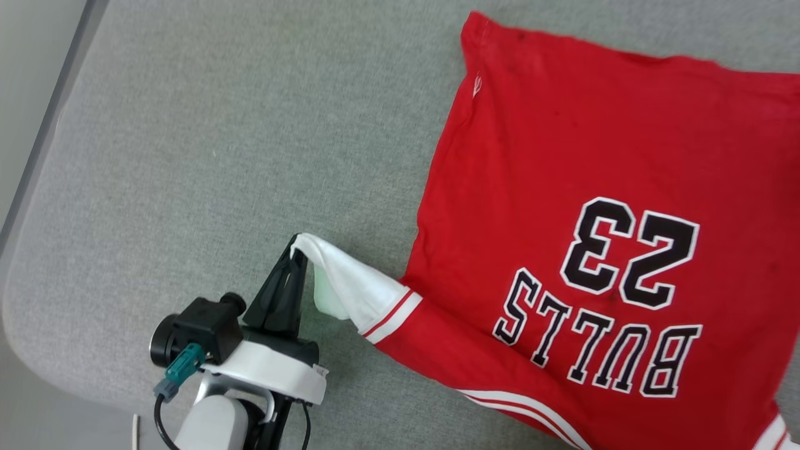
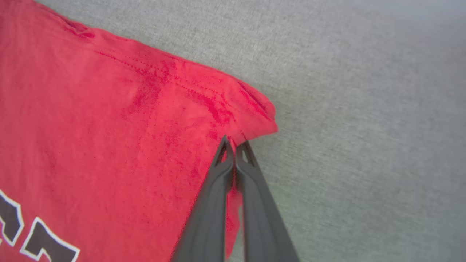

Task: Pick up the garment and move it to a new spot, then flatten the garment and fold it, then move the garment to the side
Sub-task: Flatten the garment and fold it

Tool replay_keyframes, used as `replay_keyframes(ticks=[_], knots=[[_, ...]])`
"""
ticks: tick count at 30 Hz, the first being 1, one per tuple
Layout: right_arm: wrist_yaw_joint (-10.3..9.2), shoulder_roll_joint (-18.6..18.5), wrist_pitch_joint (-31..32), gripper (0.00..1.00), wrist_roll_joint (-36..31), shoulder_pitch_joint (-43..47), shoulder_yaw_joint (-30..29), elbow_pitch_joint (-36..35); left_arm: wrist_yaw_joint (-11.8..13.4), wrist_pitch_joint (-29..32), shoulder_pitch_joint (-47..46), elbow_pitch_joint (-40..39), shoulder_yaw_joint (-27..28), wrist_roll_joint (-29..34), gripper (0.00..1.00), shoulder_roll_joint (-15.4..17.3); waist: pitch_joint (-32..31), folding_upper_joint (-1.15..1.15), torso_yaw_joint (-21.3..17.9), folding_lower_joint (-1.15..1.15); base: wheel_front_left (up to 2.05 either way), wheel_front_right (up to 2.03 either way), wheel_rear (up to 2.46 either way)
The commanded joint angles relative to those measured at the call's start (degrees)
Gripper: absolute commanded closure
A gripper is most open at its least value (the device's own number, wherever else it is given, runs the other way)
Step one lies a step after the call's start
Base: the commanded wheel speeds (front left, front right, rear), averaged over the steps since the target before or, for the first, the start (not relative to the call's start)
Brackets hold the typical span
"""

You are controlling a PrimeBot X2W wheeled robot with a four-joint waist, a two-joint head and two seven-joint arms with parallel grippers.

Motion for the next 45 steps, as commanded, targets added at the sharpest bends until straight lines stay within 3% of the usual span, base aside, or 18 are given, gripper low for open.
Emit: replay_keyframes(ticks=[1,9,18,24,33,42,43,44,45], knots=[[-0.05,-1.54,-3.09,1.00,1.21,1.28,0.65,-0.74,-0.11,-0.14,0.97,0.20,0.63,0.50,1.00,0.23,-3.83,0.00,-2.05,0.00,0.00,0.00,0.00],[-0.06,-7.33,-11.51,1.00,7.07,10.80,3.73,-6.70,0.20,-0.14,5.17,0.83,2.14,1.16,1.00,1.34,-10.70,0.00,-5.45,0.00,0.00,0.00,0.00],[-0.06,-10.33,-14.86,1.00,9.23,26.72,-1.82,-13.95,1.32,-0.14,9.29,0.96,3.05,1.25,1.00,1.96,-16.00,0.00,-9.00,0.00,0.00,0.00,0.00],[-0.06,-7.42,-14.58,1.00,8.45,41.87,-9.86,-18.03,1.77,-0.14,11.26,1.06,2.95,0.97,1.00,2.18,-18.44,0.00,-10.68,0.00,0.00,0.00,0.00],[-0.06,2.62,-13.49,1.00,7.07,59.74,-19.37,-18.30,2.30,0.11,12.93,1.03,2.91,0.53,1.00,2.79,-20.35,0.00,-11.92,0.00,0.00,0.00,0.00],[-0.04,8.39,-12.77,1.00,6.61,63.05,-17.39,-11.85,2.57,0.56,12.68,0.62,2.22,0.43,1.00,3.16,-20.21,0.00,-11.56,0.00,0.00,0.00,0.00],[-0.04,8.42,-13.34,0.78,6.73,62.67,-17.09,-11.69,2.57,0.60,12.85,0.58,2.19,0.38,1.00,3.20,-20.31,0.00,-11.60,0.00,0.00,0.00,0.00],[-0.04,8.09,-14.27,0.22,6.63,62.09,-16.98,-11.82,2.67,0.69,13.04,0.51,2.16,0.32,1.00,3.24,-20.42,0.00,-11.63,0.00,0.00,0.00,0.00],[-0.04,7.52,-15.32,0.00,6.34,61.37,-17.06,-12.18,2.73,0.69,13.17,0.41,2.14,0.28,1.00,3.28,-20.55,0.00,-11.66,0.00,0.00,0.00,0.00]])
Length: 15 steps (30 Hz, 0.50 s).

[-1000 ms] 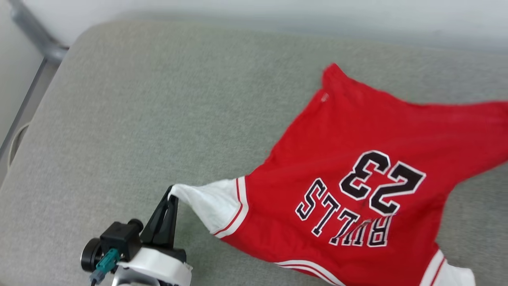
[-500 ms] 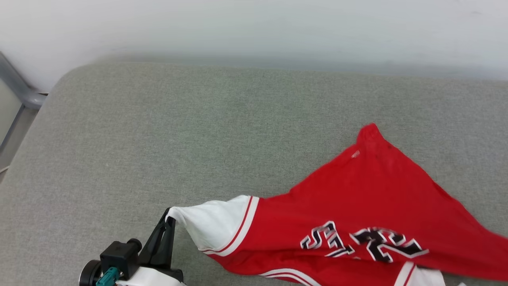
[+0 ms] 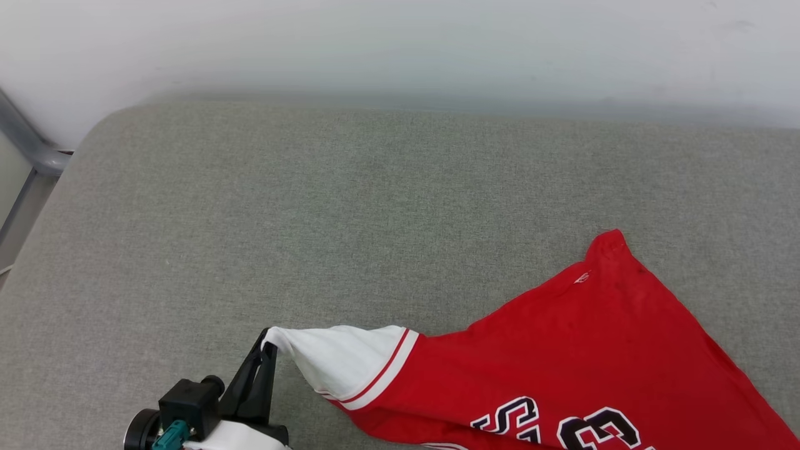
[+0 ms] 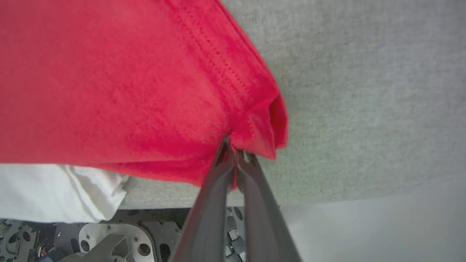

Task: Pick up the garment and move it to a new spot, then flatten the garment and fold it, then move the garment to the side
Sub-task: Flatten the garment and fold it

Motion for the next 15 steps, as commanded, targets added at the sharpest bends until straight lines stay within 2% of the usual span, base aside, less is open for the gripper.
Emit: replay_keyframes(ticks=[1,10,15], knots=[[-0.03,-0.62,-1.76,0.00,-0.68,-1.86,0.35,-0.62,0.31,0.06,0.64,-0.37,-0.02,-0.16,1.00,0.32,-0.23,0.00,-0.06,0.01,0.00,0.00,0.00],[-0.04,-5.70,-7.55,0.00,-1.68,-9.81,-1.55,-9.27,0.71,0.79,0.27,-2.59,-0.98,0.24,1.00,0.50,-0.09,0.00,0.72,0.01,0.00,0.00,0.00],[-0.04,-8.69,-5.93,0.00,-3.45,-18.15,2.70,-13.35,0.58,0.90,-1.21,-3.80,-1.97,0.58,1.00,0.22,1.74,0.00,2.31,0.01,0.00,0.00,0.00]])
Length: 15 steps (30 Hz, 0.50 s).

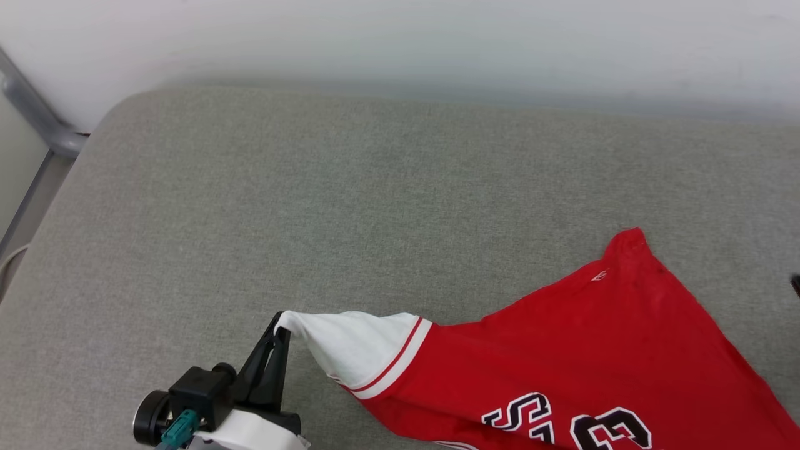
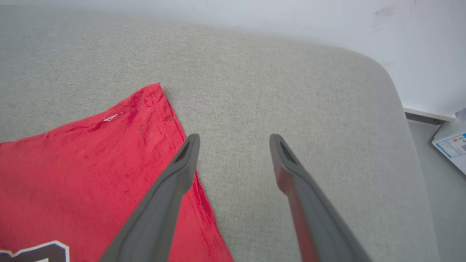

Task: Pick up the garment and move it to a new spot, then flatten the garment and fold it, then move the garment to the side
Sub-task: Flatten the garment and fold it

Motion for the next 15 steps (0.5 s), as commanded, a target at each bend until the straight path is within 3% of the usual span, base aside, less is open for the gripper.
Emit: replay_keyframes(ticks=[1,7,15], knots=[[-0.05,-1.00,1.38,0.00,-0.36,-3.12,2.38,-0.92,0.01,-0.14,-1.09,-0.44,-0.33,0.40,1.00,-0.24,1.27,0.00,1.02,0.00,0.00,0.00,0.00],[-0.05,-4.95,10.24,0.00,0.77,-14.91,14.17,-0.53,-0.24,-0.49,-3.23,-0.74,-1.70,0.80,1.00,-0.98,4.29,0.00,3.51,0.00,0.00,0.00,0.00],[-0.05,-7.45,21.34,0.00,0.93,-27.73,27.53,6.73,-0.75,-1.22,-5.84,-0.35,-3.68,1.18,1.00,-2.38,7.72,0.00,6.84,0.00,0.00,0.00,0.00]])
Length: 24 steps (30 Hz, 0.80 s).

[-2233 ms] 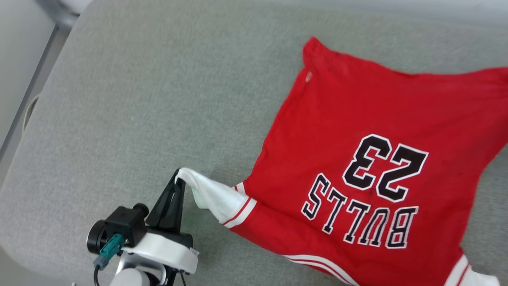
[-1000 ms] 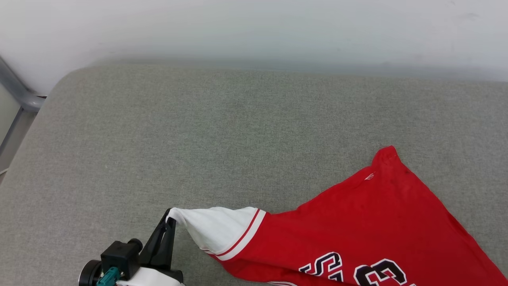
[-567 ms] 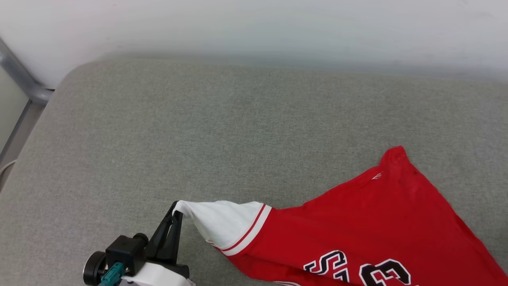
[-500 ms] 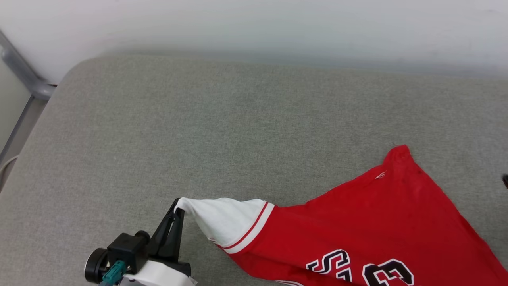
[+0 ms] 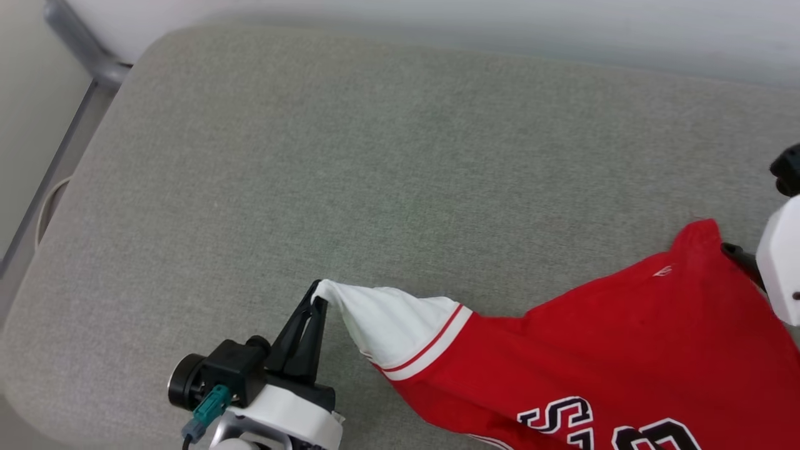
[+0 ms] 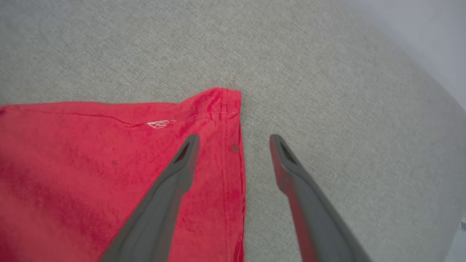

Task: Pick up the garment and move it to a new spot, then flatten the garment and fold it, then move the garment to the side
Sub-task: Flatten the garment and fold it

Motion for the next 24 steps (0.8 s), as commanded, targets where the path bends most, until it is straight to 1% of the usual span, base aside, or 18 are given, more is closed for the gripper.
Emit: replay_keyframes(ticks=[1,4,10,11,15,18,19,20,21,24], knots=[[-0.05,-0.15,1.12,0.00,-0.35,-2.34,1.94,2.08,-0.20,-0.41,-1.20,0.00,-0.31,0.27,1.00,-0.37,1.51,0.00,1.45,-0.01,0.00,0.00,0.00],[-0.06,-0.13,1.85,0.00,-0.87,-5.47,4.41,6.19,-0.46,-0.71,-2.12,0.27,-0.93,0.23,1.00,-0.82,2.88,0.00,2.48,-0.01,0.00,0.00,0.00],[-0.06,1.78,0.14,0.00,0.43,-7.96,6.66,14.50,-0.77,-0.93,-3.96,1.10,-1.30,0.17,1.00,-1.54,5.43,0.00,4.05,-0.01,0.00,0.00,0.00],[-0.05,2.17,-0.23,0.00,0.88,-7.87,7.15,15.65,-0.85,-0.99,-4.24,1.29,-1.31,0.18,1.00,-1.63,5.66,0.00,4.19,-0.01,0.00,0.00,0.00],[0.06,2.81,-0.67,0.00,1.91,-5.27,12.70,18.28,-1.01,-1.09,-4.67,2.01,-1.22,0.21,1.00,-1.95,6.22,0.00,4.30,-0.01,0.00,0.00,0.00],[0.11,3.04,-2.07,0.00,3.17,-4.22,14.76,19.95,-1.07,-1.14,-5.10,2.29,-0.89,0.21,1.00,-2.15,6.26,0.00,3.99,-0.01,0.00,0.00,0.00],[0.11,3.03,-3.16,0.58,3.64,-4.33,15.05,20.30,-0.98,-1.14,-5.12,2.35,-0.78,0.26,1.00,-2.21,6.15,0.00,3.84,-0.01,0.00,0.00,0.00],[0.11,3.04,-4.70,0.91,4.14,-4.72,15.12,20.38,-1.03,-1.15,-5.05,2.43,-0.61,0.32,1.00,-2.22,5.99,0.00,3.65,-0.01,0.00,0.00,0.00],[0.10,3.05,-6.50,1.00,4.52,-5.42,14.92,20.40,-1.10,-1.15,-5.03,2.54,-0.48,0.34,1.00,-2.22,5.73,0.00,3.43,-0.01,0.00,0.00,0.00],[0.03,2.61,-12.22,1.00,5.15,-8.52,13.98,20.21,-1.26,-1.15,-4.84,2.86,0.17,0.56,1.00,-1.79,4.61,0.00,2.50,-0.01,0.00,0.00,0.00]])
